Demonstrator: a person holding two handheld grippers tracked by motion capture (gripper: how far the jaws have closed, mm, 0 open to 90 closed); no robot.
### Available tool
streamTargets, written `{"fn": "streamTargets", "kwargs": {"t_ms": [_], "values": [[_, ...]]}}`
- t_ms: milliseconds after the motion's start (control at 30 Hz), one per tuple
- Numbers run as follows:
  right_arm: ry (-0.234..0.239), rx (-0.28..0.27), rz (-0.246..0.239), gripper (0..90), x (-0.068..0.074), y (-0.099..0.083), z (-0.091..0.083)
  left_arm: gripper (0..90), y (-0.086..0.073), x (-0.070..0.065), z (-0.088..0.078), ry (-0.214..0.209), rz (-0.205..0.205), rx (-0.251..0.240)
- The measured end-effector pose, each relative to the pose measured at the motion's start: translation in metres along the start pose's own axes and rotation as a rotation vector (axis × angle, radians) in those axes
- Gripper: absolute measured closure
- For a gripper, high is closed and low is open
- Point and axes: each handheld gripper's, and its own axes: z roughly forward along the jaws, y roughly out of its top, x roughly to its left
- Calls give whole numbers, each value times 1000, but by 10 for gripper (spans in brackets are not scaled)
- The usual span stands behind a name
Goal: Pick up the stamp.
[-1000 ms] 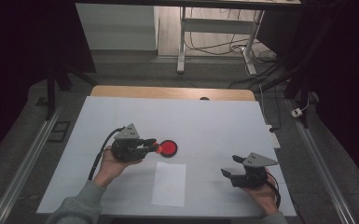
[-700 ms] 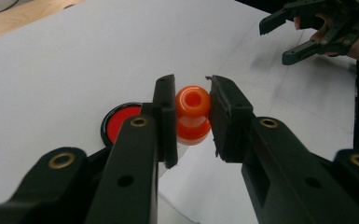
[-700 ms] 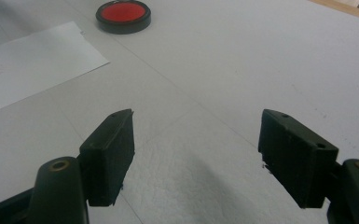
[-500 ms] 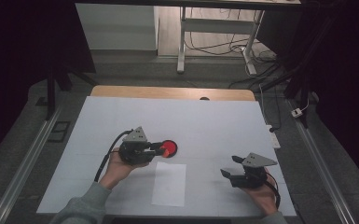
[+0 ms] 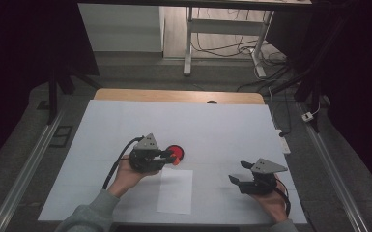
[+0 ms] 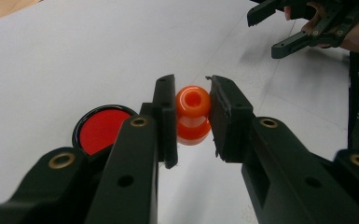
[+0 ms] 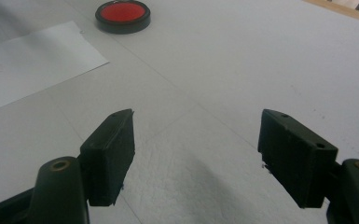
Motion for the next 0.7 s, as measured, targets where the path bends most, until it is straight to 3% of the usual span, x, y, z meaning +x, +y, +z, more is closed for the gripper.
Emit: {"fn": "streamTargets", "kwargs": {"t_ms": [700], "values": [[-9, -36, 23, 276, 0, 0, -7, 724, 0, 5, -4, -6, -20, -30]]}}
